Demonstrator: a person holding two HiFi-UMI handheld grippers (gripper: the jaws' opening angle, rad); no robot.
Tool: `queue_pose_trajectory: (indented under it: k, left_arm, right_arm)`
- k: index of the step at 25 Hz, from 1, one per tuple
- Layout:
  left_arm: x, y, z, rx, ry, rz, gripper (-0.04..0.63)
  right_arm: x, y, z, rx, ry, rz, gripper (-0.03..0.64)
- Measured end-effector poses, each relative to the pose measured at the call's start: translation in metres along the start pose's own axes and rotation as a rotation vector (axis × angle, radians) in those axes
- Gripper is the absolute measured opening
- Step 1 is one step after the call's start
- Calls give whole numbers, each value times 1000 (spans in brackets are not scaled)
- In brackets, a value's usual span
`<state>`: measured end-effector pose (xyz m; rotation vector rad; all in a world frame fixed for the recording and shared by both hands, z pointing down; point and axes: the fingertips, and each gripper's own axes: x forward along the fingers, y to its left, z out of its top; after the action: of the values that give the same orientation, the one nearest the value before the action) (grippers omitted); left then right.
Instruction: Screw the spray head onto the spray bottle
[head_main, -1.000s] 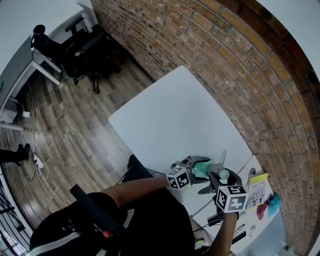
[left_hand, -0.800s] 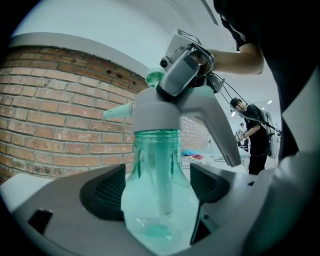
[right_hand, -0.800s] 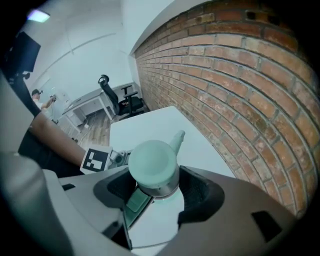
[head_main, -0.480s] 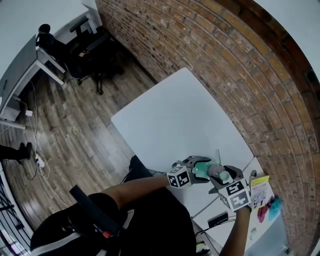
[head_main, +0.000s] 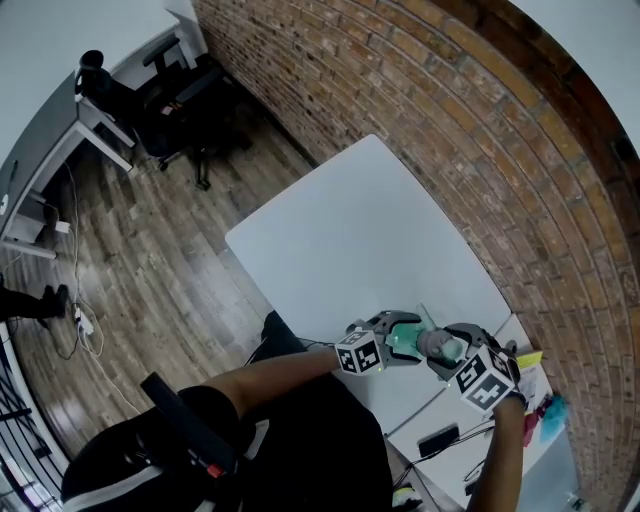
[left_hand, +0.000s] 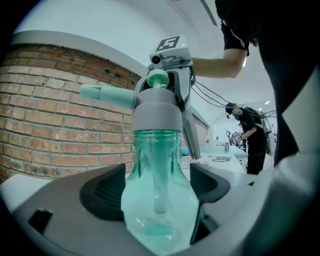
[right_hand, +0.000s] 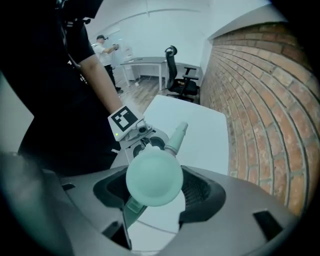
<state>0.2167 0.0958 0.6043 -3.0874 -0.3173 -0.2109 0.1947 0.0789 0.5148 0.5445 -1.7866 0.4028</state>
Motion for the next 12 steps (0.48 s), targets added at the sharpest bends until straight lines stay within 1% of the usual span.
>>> queue_pose_trajectory:
  k: [6, 10, 12]
  left_arm:
    - [0, 0, 0, 3, -5, -2, 400]
    - [0, 0, 0, 1, -6, 1, 400]
    - [1, 0, 0, 0, -7, 0, 400]
  right_arm:
    - [1, 5, -2, -318, 41, 80, 273]
    - [12, 7, -9, -490, 112, 98, 275]
    - [14, 8, -10, -556, 145, 101, 278]
